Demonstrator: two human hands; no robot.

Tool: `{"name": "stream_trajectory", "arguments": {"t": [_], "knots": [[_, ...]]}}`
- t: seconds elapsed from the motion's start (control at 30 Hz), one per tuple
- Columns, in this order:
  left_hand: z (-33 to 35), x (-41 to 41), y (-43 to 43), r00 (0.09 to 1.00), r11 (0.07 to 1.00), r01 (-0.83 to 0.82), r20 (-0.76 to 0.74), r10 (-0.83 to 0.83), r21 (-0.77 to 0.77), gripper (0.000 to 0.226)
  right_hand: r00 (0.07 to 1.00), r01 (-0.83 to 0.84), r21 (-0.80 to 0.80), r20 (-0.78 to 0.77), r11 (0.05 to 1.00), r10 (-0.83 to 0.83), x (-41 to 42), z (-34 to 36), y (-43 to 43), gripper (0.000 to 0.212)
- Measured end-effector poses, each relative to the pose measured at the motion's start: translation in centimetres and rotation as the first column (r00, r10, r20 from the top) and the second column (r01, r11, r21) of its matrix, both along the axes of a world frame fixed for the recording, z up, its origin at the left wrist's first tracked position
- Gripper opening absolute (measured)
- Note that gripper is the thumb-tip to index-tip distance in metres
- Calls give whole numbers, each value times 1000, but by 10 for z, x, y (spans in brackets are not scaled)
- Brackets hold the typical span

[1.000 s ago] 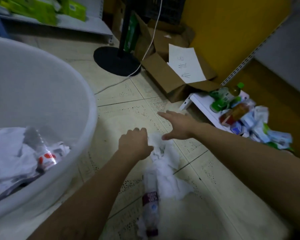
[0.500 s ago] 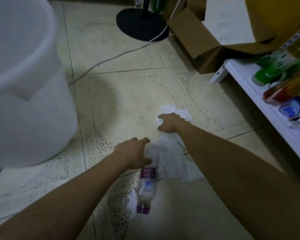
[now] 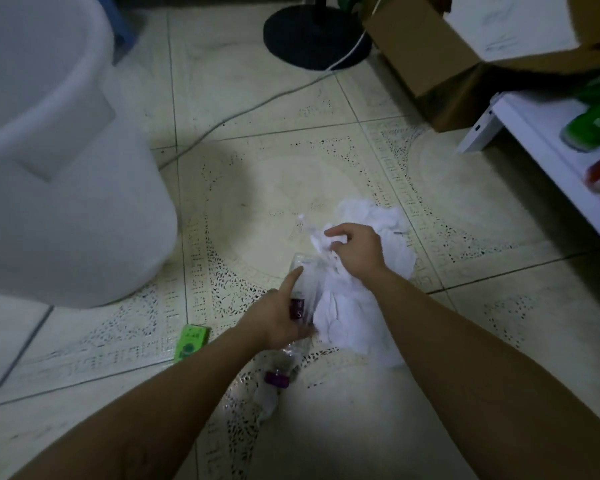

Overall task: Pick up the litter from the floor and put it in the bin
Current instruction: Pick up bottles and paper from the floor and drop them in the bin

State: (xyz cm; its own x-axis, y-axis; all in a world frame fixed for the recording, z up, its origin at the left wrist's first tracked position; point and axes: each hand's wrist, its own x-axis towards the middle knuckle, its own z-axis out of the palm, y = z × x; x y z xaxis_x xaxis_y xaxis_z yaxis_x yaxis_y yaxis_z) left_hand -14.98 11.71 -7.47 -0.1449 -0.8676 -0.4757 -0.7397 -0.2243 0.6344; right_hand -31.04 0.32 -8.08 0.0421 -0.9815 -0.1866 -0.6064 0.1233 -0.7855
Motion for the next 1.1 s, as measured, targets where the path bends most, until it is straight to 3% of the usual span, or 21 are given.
{"name": "stream_trajectory", "arguments": {"t": [0.17,0.3,0.43,0.53,0.77,0.93,1.0,1.07,1.1], "knots": [[41,33,-35,952,948,-286,-152,265,-140,105,963,129,-41,243,991,-116,11,44,-15,35],[99,54,-67,915,883,-362,-294,276,-298,102,907,184,-79,399,980,-138,28,95,-23,53],[182,66,-95,951,762,-309,-180,251,-569,94,826,219,-127,552,967,-114,53,156,-34,21],[244,83,-106,960,679,-247,-77,270,-692,90,777,201,-181,628,963,-44,79,204,-37,20],[322,170,-95,941,646,-221,14,338,-730,89,790,58,-306,597,950,144,154,274,-25,27],[330,248,-73,879,623,-343,-6,477,-703,89,645,-43,-266,729,963,230,216,292,-15,20],[327,277,-64,840,622,-364,45,541,-693,90,640,-123,-242,722,963,263,245,291,-10,16],[317,298,-56,803,655,-349,146,578,-670,89,755,-233,-299,544,925,366,267,283,-6,21],[310,306,-53,789,686,-335,206,579,-646,88,815,-336,-360,352,871,460,274,279,-6,28]]}}
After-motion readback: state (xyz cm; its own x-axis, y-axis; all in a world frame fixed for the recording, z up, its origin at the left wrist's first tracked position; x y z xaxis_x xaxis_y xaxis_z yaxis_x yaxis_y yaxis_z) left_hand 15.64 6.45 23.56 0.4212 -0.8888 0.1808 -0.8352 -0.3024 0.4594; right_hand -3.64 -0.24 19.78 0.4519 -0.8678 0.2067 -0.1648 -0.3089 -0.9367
